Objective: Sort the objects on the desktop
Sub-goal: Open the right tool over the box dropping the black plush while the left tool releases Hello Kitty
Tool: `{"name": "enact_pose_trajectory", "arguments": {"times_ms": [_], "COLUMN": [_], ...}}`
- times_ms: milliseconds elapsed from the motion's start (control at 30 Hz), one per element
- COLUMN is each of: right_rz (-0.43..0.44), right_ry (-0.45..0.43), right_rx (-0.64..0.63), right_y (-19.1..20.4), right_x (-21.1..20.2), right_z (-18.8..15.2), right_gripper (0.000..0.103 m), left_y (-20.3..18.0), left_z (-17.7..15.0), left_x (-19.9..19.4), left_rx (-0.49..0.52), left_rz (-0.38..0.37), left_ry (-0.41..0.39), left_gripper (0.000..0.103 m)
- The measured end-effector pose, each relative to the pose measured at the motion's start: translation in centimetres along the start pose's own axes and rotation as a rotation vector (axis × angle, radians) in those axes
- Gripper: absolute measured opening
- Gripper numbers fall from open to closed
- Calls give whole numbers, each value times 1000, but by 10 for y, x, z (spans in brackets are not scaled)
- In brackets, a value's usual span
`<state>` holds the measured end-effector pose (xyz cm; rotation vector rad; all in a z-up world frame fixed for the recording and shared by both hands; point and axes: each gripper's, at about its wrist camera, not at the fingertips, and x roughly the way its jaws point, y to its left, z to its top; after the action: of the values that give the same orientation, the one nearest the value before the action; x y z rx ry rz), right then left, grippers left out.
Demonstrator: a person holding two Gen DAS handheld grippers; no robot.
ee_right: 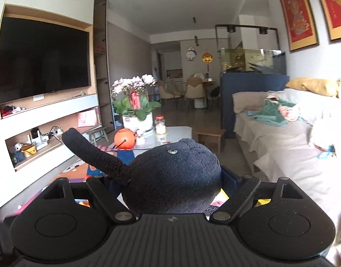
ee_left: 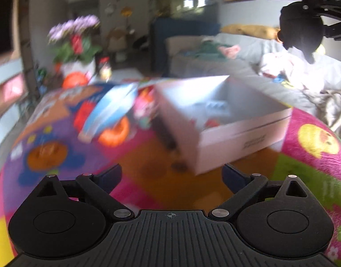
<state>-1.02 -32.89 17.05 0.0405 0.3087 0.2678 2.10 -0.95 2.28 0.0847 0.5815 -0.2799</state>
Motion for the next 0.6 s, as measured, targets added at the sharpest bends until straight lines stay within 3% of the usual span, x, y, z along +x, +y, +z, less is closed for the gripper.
{"name": "enact_pose_trajectory", "arguments": {"times_ms": [133,300,433,533,600], "right_rz": [-18,-34,-41,-51,-48], "right_ry": [34,175,263,265,242], "right_rx": [-47,-12,-25,-67,-80], "right_y": [9,12,15,19,20], "right_x": [55,100,108,95,83], "right_z": [-3,-32,-63,-72,-74], "right_gripper": [85,86,88,99,100], "left_y": [16,22,24,24,25], "left_z": [-6,-15,-18,-19,-19], "left_x": [-4,-9,-8,-9,-10], "left_rx": [-67,-93,-99,-105,-107], "left_rz": [12,12,14,13,14], "left_ry": [14,12,20,17,13], "left_gripper": [100,101,101,102,103]}}
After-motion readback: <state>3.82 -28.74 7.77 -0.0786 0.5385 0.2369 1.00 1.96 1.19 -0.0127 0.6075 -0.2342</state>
